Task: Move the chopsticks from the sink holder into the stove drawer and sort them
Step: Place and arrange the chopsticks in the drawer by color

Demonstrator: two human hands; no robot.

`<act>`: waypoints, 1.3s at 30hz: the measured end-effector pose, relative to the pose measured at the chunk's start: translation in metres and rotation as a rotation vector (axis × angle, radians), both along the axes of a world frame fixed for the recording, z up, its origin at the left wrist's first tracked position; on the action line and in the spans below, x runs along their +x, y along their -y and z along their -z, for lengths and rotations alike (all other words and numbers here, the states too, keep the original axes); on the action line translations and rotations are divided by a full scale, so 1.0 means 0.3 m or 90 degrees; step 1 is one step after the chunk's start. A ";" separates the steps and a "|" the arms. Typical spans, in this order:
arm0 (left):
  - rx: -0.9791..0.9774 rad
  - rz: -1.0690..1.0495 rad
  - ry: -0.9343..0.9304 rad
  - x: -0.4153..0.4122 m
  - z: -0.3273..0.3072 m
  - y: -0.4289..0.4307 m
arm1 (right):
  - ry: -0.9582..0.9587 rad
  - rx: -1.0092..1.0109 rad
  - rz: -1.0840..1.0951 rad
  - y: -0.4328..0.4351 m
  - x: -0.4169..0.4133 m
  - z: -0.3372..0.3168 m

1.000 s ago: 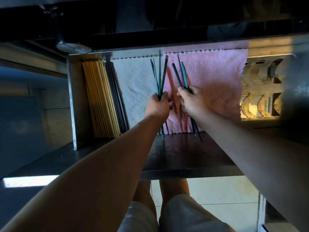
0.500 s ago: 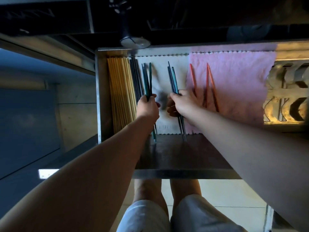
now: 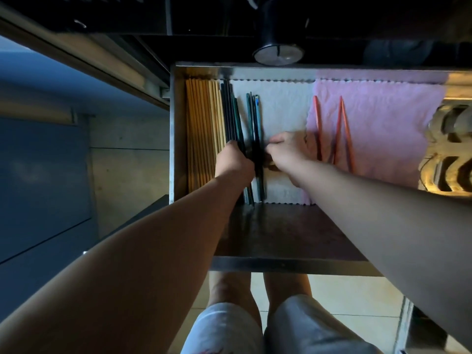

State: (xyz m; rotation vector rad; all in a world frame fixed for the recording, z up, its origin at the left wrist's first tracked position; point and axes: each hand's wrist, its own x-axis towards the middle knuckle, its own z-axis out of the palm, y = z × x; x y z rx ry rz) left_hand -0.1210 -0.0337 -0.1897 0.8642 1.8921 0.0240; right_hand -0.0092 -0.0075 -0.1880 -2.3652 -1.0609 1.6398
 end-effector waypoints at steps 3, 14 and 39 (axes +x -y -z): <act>0.015 0.014 -0.019 -0.007 -0.015 0.002 | 0.028 0.006 -0.003 0.013 0.006 0.003; 0.079 0.546 -0.135 -0.041 -0.024 0.037 | 0.034 0.014 0.001 0.017 -0.022 0.022; 0.128 0.578 -0.194 -0.051 -0.044 0.071 | 0.002 0.096 -0.108 0.024 -0.042 0.024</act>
